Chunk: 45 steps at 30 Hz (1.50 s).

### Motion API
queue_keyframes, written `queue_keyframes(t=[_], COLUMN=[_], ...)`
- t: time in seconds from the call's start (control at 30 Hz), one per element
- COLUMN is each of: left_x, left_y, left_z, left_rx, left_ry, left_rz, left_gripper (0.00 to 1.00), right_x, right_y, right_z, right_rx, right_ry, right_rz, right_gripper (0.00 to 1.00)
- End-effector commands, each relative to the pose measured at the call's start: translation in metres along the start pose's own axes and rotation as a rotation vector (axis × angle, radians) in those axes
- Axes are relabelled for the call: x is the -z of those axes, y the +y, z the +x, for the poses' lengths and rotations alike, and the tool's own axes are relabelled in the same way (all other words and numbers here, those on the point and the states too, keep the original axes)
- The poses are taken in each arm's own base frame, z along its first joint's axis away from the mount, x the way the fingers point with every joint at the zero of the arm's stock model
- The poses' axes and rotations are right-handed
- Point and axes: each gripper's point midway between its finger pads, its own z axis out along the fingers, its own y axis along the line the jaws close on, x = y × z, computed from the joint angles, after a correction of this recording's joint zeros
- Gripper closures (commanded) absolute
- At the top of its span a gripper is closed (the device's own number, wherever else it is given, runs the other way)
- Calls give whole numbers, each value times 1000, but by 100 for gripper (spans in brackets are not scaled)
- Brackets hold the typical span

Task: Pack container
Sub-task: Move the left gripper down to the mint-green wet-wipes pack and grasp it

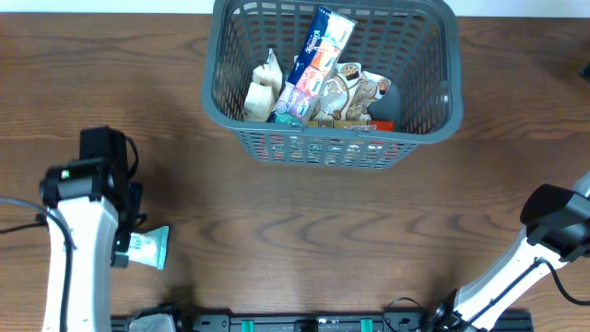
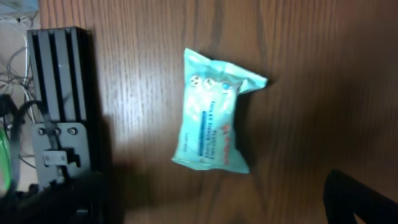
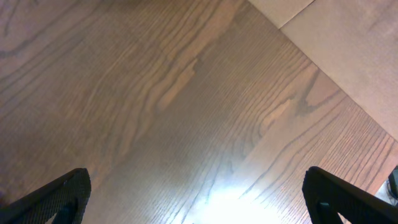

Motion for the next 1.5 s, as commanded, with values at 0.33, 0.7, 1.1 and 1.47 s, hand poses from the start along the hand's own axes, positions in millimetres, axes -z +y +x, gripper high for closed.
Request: queue_keyframes(t=[0.33, 0.7, 1.1, 1.47], left_x=[-59, -93, -107, -122], left_y=[22, 12, 12, -6], left_z=[26, 18, -1, 7], left_rx=[-6, -16, -15, -62], left_ry=[29, -28, -42, 10], left_rz=[-63, 2, 32, 60], left_gripper=[1, 1, 1, 1], right_x=[0, 0, 0, 0], right_y=[-3, -2, -3, -3], right_z=[0, 0, 0, 0], right_rx=[-14, -14, -14, -14], right_ry=[0, 0, 0, 0], right_rz=[9, 8, 9, 9], right_gripper=[1, 1, 1, 1])
